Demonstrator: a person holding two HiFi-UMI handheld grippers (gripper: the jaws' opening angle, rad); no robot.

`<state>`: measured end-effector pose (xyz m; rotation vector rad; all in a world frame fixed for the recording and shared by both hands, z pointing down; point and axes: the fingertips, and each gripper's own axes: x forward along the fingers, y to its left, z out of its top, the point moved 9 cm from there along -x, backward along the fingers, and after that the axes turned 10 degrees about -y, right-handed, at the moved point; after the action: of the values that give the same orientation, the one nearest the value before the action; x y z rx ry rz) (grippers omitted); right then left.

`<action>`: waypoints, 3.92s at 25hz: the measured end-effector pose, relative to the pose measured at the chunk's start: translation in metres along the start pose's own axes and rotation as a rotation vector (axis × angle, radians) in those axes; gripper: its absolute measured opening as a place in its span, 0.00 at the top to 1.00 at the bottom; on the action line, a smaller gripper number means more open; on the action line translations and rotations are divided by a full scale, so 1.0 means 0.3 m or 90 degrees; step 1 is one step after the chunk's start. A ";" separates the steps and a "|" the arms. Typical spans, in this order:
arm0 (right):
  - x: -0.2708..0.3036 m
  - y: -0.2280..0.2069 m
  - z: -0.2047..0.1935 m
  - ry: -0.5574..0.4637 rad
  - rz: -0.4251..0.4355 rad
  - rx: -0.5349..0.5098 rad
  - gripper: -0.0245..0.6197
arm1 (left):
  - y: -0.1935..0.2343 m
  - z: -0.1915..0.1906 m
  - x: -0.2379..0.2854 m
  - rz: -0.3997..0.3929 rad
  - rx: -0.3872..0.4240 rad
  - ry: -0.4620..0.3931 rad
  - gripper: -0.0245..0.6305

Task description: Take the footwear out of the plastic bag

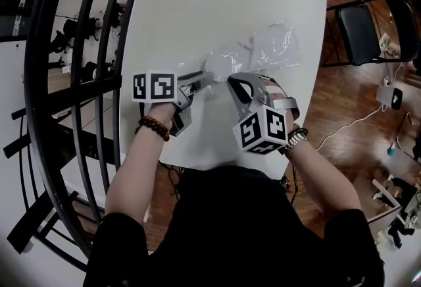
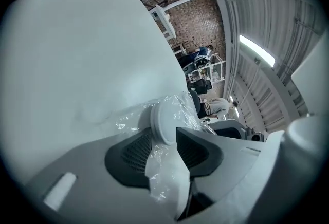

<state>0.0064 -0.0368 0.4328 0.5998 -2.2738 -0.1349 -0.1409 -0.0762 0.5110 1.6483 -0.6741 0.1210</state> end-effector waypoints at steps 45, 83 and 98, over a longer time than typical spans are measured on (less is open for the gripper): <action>-0.122 -0.279 -0.380 0.135 -0.178 0.228 0.86 | 0.019 -0.009 -0.095 -0.040 0.024 -0.041 0.90; -0.288 -0.261 -0.495 0.199 -0.273 0.276 0.97 | 0.118 -0.016 -0.412 -0.006 -0.041 -0.204 0.90; -0.036 -0.337 -0.342 0.115 -0.110 0.297 0.51 | 0.133 -0.029 -0.418 -0.007 -0.052 -0.194 0.90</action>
<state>0.1237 -0.1123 0.4700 1.0068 -2.0807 0.3624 -0.2608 -0.0250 0.4918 1.6057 -0.8881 -0.1676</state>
